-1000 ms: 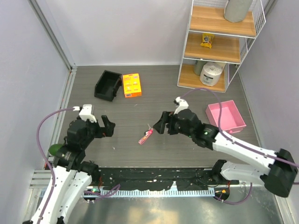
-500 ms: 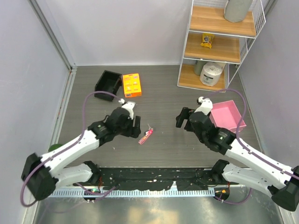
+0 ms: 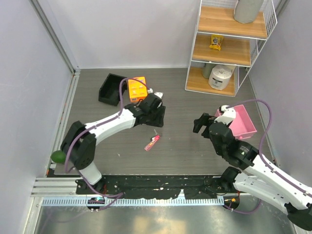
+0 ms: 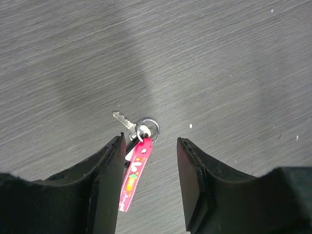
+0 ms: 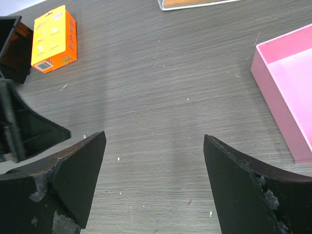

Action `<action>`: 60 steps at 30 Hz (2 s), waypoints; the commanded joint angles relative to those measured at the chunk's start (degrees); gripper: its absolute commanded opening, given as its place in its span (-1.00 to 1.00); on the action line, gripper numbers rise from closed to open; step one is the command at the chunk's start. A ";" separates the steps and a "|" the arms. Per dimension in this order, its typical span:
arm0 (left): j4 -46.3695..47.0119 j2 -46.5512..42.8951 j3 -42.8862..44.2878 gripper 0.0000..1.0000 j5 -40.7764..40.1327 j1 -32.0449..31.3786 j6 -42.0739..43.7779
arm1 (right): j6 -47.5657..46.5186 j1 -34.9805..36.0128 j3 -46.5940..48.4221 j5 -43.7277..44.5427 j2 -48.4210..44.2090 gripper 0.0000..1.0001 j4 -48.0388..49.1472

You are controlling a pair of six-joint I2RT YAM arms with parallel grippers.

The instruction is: Remove the keys from the keyring

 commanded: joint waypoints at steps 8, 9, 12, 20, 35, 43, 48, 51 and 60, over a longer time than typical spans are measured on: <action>-6.52 7.99 5.45 0.08 -2.75 -1.65 -4.89 | -2.16 -0.36 -1.23 3.77 -5.58 0.78 0.29; -6.61 8.43 5.45 0.08 -2.67 -1.91 -4.98 | -2.16 -0.36 -1.32 3.86 -5.85 0.77 0.29; -6.69 9.75 5.45 0.08 -1.96 -2.61 -5.59 | -2.42 -0.53 -2.03 3.95 -6.90 0.77 0.20; -5.90 12.92 5.62 0.05 -1.43 -3.41 -6.12 | -2.43 -0.53 -2.29 3.07 -8.40 0.76 -0.07; -5.55 16.79 7.03 -0.25 -3.63 -3.23 -6.38 | -2.07 -0.53 -2.12 2.90 -9.28 0.77 -0.68; -2.39 8.45 2.38 -1.00 -4.34 -3.06 -3.67 | -1.81 -0.53 -2.12 2.46 -7.79 0.77 -0.42; -0.99 -2.53 -2.36 -1.00 -4.07 -3.14 -0.24 | -2.68 -0.53 -2.20 -0.78 -4.89 0.72 0.90; 0.24 -9.73 -5.88 -1.00 -3.02 -3.14 2.39 | -5.49 -0.53 -2.99 -5.53 -3.83 0.67 4.84; 0.07 -27.14 -9.93 -1.00 10.41 -3.14 11.63 | -19.64 -0.62 -10.02 -31.98 -5.84 0.71 28.45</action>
